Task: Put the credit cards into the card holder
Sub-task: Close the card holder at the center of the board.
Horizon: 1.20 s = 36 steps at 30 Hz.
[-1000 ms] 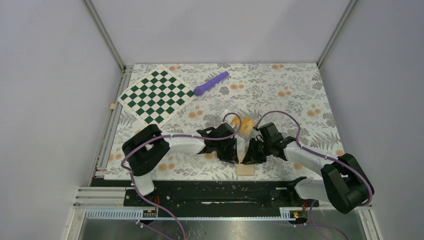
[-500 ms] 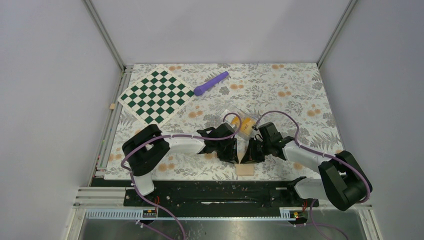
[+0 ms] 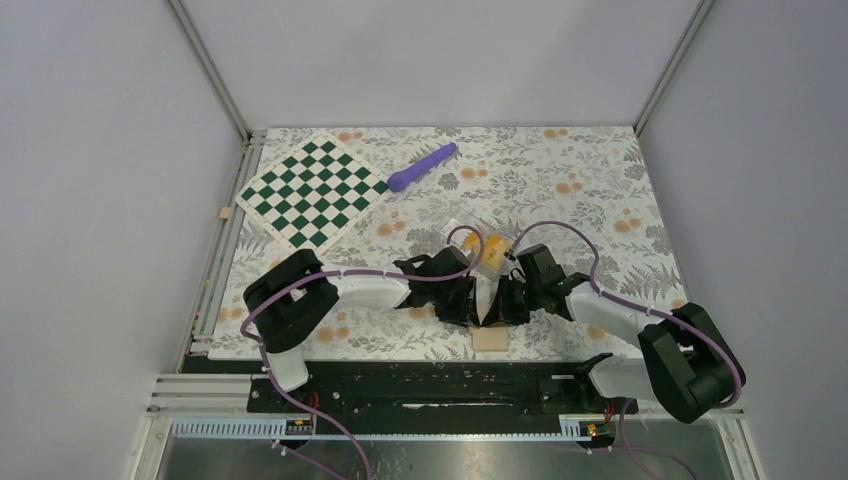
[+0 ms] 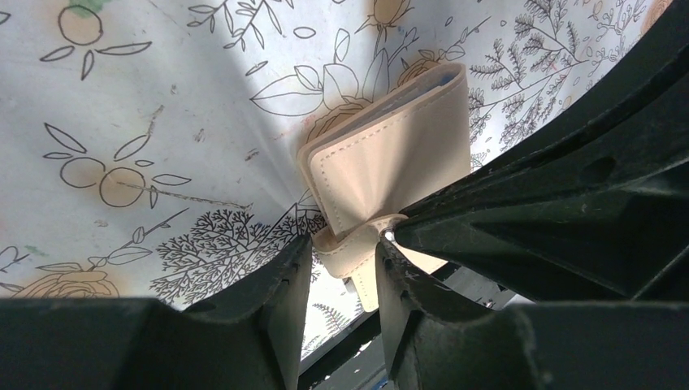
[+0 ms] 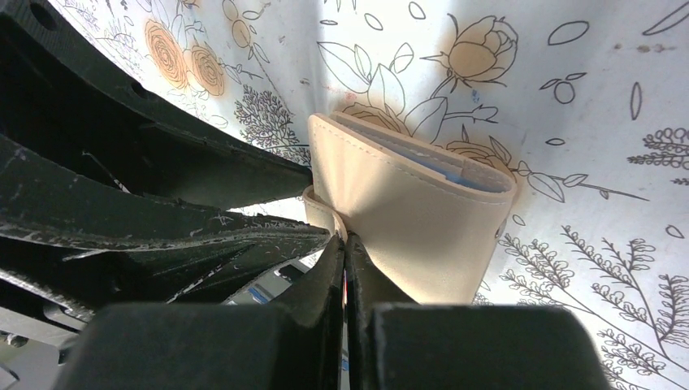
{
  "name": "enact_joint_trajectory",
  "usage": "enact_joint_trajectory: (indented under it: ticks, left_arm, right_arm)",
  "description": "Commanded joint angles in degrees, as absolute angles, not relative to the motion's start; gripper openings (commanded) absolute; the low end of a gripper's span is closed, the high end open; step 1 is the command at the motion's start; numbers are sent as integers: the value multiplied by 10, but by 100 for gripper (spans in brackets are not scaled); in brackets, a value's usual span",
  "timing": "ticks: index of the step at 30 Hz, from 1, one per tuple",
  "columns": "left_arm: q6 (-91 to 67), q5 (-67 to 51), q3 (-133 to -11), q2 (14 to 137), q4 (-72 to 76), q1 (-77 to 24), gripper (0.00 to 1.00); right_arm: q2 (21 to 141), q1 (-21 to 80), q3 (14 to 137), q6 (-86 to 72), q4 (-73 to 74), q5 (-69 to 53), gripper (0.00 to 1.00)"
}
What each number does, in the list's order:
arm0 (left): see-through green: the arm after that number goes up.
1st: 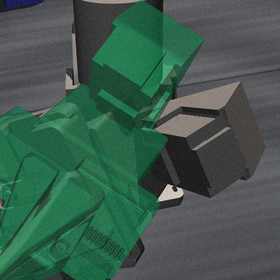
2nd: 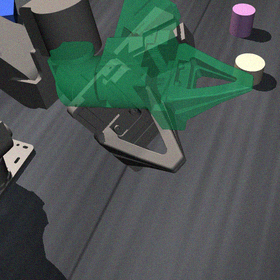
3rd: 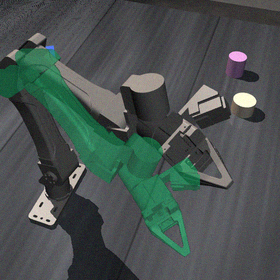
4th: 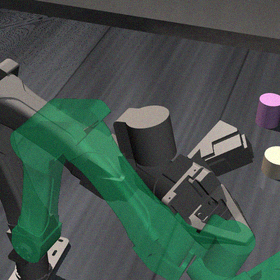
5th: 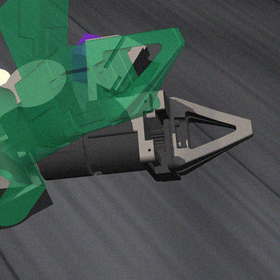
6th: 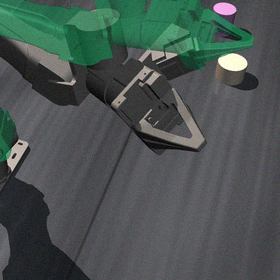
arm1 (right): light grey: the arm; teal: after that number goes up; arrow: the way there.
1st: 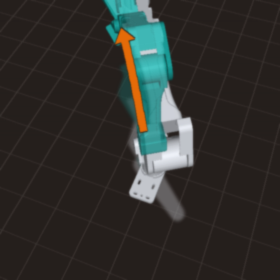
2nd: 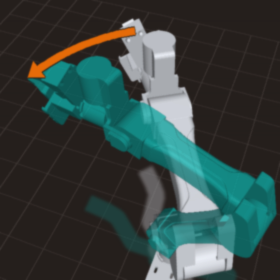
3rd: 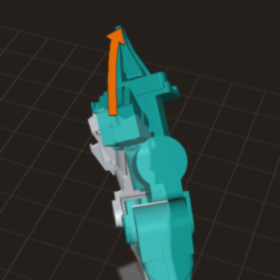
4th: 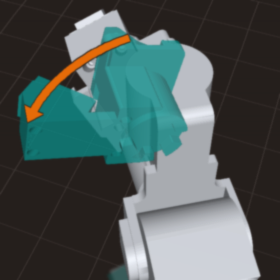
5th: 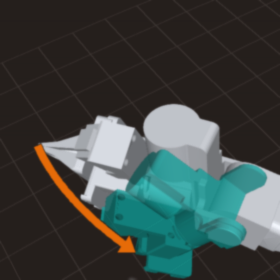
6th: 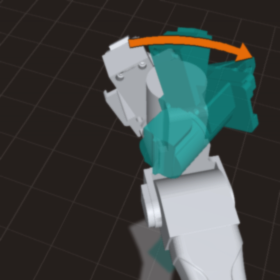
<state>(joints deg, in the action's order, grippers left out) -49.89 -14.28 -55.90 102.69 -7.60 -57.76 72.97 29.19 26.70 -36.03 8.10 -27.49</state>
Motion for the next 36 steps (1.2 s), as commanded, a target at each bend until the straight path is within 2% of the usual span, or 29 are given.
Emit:
enact_joint_trajectory:
  ticks: [1,13,19,32,33,36]
  left_arm:
    - [-485,-122,-570,1008,-94,-581,37]
    - [-491,-129,-575,1029,-81,-591,39]
    - [-492,-126,-577,1042,-82,-599,33]
    - [-506,-118,-579,1067,-84,-604,32]
    - [-507,-117,-579,1068,-85,-604,32]
    - [-507,-118,-578,1071,-85,-604,32]
  right_arm:
    - [732,294,270,-345,82,-255,0]
    - [758,294,268,-328,110,-221,0]
    - [747,295,268,-316,135,-204,0]
    - [742,301,271,-300,176,-176,0]
    - [734,301,272,-300,177,-177,1]
    - [711,301,273,-302,181,-187,21]
